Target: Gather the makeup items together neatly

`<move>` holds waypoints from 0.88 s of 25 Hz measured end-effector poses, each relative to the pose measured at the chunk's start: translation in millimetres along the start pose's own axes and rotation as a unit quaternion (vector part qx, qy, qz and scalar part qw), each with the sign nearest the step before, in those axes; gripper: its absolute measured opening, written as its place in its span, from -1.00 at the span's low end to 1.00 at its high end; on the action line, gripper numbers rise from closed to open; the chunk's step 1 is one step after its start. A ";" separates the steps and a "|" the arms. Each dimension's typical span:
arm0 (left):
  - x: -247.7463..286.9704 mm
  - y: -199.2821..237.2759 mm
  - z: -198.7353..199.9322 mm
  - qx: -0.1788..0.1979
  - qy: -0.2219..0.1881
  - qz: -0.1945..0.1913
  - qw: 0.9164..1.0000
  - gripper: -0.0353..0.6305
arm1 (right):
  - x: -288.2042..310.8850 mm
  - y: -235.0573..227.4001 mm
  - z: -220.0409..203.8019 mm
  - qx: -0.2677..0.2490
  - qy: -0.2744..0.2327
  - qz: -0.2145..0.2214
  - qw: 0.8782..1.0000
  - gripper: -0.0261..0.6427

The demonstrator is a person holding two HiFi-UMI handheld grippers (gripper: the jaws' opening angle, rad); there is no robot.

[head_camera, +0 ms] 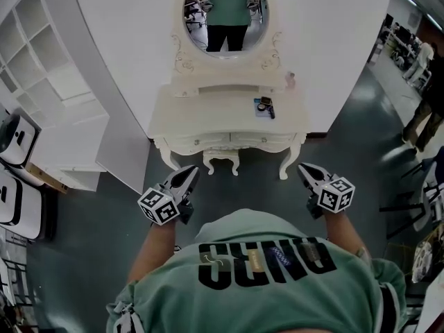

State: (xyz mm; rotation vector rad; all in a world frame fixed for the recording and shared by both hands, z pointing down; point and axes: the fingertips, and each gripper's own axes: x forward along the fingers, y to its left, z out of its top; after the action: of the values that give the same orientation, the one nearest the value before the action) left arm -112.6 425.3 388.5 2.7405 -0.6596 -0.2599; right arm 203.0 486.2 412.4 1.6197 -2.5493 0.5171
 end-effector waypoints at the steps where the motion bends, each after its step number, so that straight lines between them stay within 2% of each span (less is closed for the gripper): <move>1: 4.0 -2.4 -2.0 0.000 0.002 -0.001 1.000 -0.87 | -2.6 -1.6 -2.0 0.003 0.000 0.003 1.000 -0.96; 7: 40.4 -22.5 -16.9 -0.001 0.012 -0.017 1.000 -0.87 | -30.5 -27.8 -14.1 0.011 -0.001 0.001 1.000 -0.96; 15: 90.9 -49.5 -38.1 -0.007 0.034 -0.038 0.999 -0.87 | -65.1 -80.9 -27.8 0.044 -0.008 -0.029 0.999 -0.96; 22: 109.1 -22.8 -41.5 -0.014 0.044 -0.034 0.998 -0.87 | -39.9 -98.7 -38.3 0.062 0.000 -0.030 0.998 -0.96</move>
State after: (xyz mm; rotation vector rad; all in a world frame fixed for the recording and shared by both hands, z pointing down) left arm 2.7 404.1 408.5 2.7333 -0.5374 -0.1615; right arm 304.1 494.9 462.3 1.7293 -2.5047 0.6828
